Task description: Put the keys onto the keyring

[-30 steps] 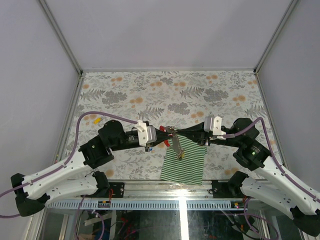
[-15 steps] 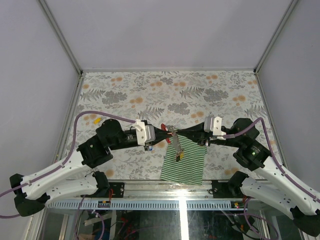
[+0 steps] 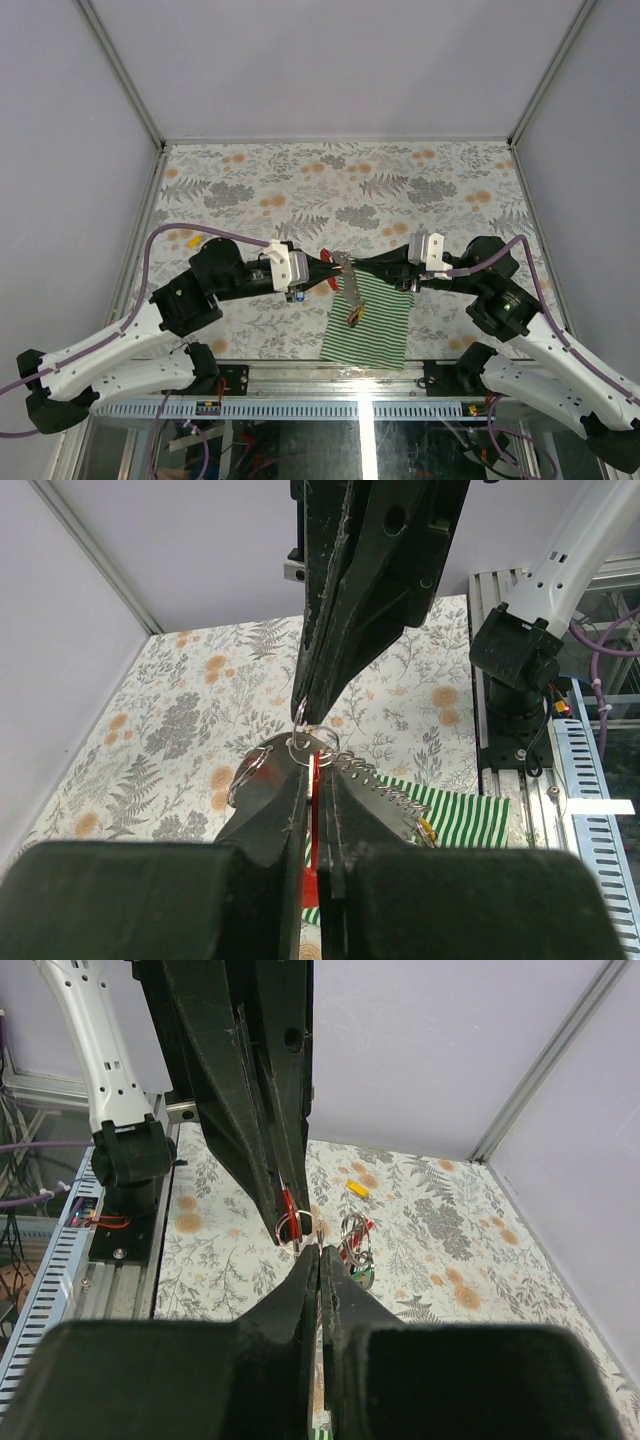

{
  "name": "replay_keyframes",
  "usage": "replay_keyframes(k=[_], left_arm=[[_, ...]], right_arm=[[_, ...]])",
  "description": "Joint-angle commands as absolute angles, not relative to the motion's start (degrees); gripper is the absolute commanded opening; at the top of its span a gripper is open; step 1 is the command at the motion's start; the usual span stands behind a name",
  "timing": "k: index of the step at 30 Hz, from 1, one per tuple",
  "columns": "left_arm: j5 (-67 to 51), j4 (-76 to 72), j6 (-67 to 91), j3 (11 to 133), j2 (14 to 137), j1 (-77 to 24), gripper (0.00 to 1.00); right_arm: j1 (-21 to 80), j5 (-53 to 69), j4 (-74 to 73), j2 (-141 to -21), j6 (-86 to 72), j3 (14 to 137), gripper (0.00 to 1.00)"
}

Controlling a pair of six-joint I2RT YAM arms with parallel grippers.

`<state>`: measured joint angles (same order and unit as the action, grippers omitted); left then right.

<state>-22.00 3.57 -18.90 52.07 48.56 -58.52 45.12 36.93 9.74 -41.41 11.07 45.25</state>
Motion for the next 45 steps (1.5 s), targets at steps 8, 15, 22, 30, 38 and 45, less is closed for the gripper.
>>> replay_keyframes(k=[8, 15, 22, 30, 38, 45], left_arm=[[-20.35, 2.87, -19.2, 54.13, 46.44, -58.76, 0.0], [-23.41, 2.81, -18.47, 53.91, 49.4, -58.79, 0.0], [-22.96, 1.67, -17.49, 52.63, 50.07, -58.79, 0.11], [-20.61, -0.73, -17.33, 51.15, 46.49, -58.79, 0.25], [-16.42, -5.2, -13.8, 46.93, 43.38, -58.76, 0.29], [-14.15, -6.25, -13.3, 44.11, 41.31, -58.81, 0.37]], right_arm=[[45.35, 36.56, 15.03, -40.77, 10.48, 46.19, 0.0], [45.34, 37.06, 16.59, -41.13, 9.56, 46.39, 0.0], [45.35, 37.23, 18.98, -40.74, 8.25, 45.9, 0.0], [45.35, 35.32, 27.1, -39.83, 3.78, 42.42, 0.0], [45.33, 34.03, 29.71, -39.91, -0.49, 41.22, 0.0], [45.35, 35.39, 25.69, -37.62, 2.47, 40.8, 0.0]])
